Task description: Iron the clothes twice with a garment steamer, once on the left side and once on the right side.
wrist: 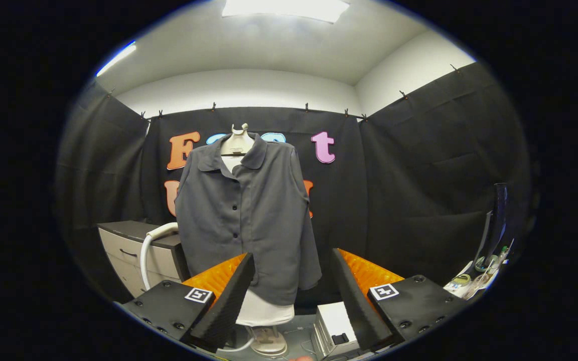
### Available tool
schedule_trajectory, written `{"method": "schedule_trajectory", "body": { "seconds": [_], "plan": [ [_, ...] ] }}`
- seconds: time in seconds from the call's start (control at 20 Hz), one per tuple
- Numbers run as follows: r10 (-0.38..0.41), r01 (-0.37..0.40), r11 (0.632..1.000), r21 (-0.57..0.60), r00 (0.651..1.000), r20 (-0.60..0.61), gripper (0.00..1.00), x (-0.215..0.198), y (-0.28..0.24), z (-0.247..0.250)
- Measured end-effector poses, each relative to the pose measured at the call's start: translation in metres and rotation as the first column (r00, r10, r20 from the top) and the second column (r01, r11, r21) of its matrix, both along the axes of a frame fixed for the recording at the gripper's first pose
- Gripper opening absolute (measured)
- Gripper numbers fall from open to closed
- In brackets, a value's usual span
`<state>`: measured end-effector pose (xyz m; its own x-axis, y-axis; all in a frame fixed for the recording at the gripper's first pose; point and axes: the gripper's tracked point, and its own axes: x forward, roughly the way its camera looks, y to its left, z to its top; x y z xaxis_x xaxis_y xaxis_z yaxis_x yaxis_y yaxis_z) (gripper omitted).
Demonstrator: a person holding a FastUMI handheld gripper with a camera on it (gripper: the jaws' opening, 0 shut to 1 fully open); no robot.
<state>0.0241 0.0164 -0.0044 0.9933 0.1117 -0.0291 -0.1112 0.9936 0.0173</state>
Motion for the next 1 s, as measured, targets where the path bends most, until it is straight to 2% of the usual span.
{"method": "schedule_trajectory", "body": {
  "seconds": [0.1,0.25,0.4,0.6,0.85,1.0],
  "plan": [
    [0.024,-0.024,1.0,0.002,1.0,0.007,0.98,0.0,0.003,0.005],
    [0.1,-0.101,0.994,0.029,0.995,0.018,0.98,-0.003,0.022,0.007],
    [0.19,-0.191,0.98,0.051,0.981,0.027,0.98,-0.007,0.055,0.012],
    [0.239,-0.239,0.971,0.008,0.971,0.033,0.98,0.01,0.106,0.023],
    [0.243,-0.244,0.97,0.005,0.969,0.033,0.98,0.046,0.205,0.036],
    [0.286,-0.286,0.958,0.031,0.958,0.011,0.98,0.079,0.288,0.035]
  ]
}}
